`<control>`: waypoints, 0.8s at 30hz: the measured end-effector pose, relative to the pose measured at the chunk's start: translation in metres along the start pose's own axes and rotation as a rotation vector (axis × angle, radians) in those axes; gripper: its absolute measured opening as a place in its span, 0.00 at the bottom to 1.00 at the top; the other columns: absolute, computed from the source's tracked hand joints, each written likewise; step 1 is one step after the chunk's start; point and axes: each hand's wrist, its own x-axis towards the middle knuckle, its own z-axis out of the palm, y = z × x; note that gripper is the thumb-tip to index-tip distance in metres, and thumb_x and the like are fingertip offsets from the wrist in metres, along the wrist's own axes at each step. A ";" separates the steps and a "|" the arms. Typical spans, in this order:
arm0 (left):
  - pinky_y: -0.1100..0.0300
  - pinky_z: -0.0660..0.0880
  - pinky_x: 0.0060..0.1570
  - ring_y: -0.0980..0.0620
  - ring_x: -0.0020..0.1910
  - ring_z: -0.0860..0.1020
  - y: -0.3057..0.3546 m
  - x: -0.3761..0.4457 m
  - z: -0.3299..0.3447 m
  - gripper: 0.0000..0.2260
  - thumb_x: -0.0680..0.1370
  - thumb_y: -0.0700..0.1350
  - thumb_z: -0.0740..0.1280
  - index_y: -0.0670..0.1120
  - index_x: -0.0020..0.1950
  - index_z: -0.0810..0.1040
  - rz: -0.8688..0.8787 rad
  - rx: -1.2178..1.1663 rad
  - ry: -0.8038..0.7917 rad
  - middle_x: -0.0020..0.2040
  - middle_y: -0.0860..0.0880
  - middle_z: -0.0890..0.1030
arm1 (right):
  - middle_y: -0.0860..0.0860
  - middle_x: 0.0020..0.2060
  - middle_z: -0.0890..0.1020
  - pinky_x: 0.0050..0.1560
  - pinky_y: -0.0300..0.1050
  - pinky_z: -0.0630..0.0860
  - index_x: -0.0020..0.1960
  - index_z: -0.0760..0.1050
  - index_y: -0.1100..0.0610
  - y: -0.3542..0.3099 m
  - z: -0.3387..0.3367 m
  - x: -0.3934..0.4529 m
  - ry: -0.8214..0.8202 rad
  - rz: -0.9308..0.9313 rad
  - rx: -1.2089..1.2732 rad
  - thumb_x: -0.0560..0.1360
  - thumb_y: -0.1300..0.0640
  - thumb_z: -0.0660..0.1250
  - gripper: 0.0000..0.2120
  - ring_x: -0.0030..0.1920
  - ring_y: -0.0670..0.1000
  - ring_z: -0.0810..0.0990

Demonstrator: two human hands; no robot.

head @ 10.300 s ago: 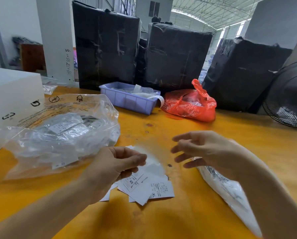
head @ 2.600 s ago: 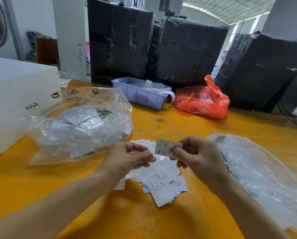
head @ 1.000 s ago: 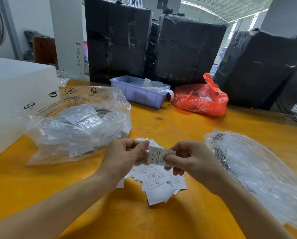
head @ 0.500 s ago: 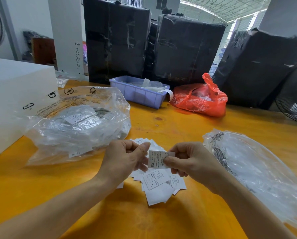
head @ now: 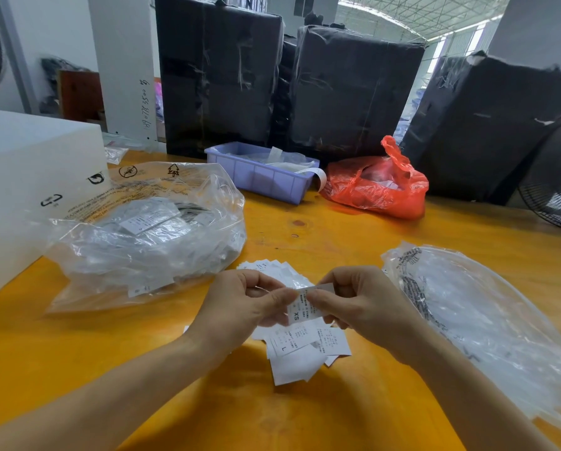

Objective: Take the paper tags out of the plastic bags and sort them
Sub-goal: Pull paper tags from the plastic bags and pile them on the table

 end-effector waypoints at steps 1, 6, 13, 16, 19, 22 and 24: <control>0.64 0.80 0.35 0.50 0.34 0.84 -0.001 0.000 0.000 0.13 0.65 0.44 0.74 0.40 0.45 0.79 -0.023 -0.013 -0.018 0.35 0.44 0.85 | 0.49 0.25 0.79 0.27 0.38 0.68 0.39 0.80 0.61 0.000 -0.001 0.000 0.014 -0.008 -0.001 0.73 0.58 0.70 0.07 0.26 0.46 0.73; 0.63 0.80 0.38 0.49 0.37 0.84 0.002 0.002 -0.004 0.14 0.65 0.39 0.74 0.41 0.48 0.78 -0.085 -0.099 -0.046 0.38 0.43 0.85 | 0.49 0.24 0.76 0.25 0.33 0.65 0.38 0.80 0.62 0.001 -0.005 0.001 0.012 -0.017 0.024 0.73 0.59 0.71 0.07 0.24 0.43 0.70; 0.63 0.80 0.35 0.46 0.37 0.84 0.003 0.000 -0.001 0.18 0.61 0.41 0.73 0.38 0.48 0.79 -0.127 -0.179 -0.085 0.39 0.40 0.85 | 0.49 0.26 0.77 0.27 0.34 0.67 0.40 0.81 0.58 0.003 -0.003 0.002 0.008 -0.046 0.016 0.72 0.56 0.71 0.06 0.26 0.43 0.72; 0.64 0.80 0.34 0.46 0.37 0.84 0.003 0.000 -0.001 0.18 0.61 0.41 0.73 0.39 0.48 0.78 -0.105 -0.152 -0.089 0.39 0.41 0.85 | 0.45 0.23 0.76 0.27 0.32 0.66 0.42 0.82 0.58 0.003 -0.002 0.002 0.001 -0.052 0.030 0.72 0.56 0.71 0.06 0.25 0.41 0.71; 0.64 0.79 0.34 0.47 0.37 0.84 0.002 -0.003 0.000 0.17 0.61 0.41 0.74 0.40 0.48 0.78 -0.082 -0.097 -0.106 0.39 0.42 0.85 | 0.45 0.23 0.75 0.27 0.33 0.65 0.44 0.82 0.59 0.004 0.002 0.001 -0.035 -0.033 -0.012 0.75 0.58 0.68 0.05 0.25 0.40 0.70; 0.64 0.79 0.34 0.48 0.37 0.84 0.000 -0.003 0.001 0.13 0.66 0.35 0.74 0.40 0.49 0.78 -0.075 -0.080 -0.072 0.38 0.42 0.85 | 0.52 0.32 0.78 0.31 0.35 0.70 0.53 0.78 0.57 0.004 0.008 0.002 -0.045 -0.021 0.007 0.77 0.63 0.64 0.07 0.29 0.41 0.73; 0.63 0.80 0.36 0.47 0.37 0.84 0.000 -0.002 0.001 0.13 0.67 0.34 0.74 0.39 0.49 0.77 -0.081 -0.105 -0.046 0.39 0.43 0.85 | 0.55 0.38 0.80 0.33 0.36 0.74 0.56 0.75 0.57 0.005 0.008 0.003 0.040 -0.001 0.112 0.74 0.64 0.68 0.11 0.32 0.45 0.78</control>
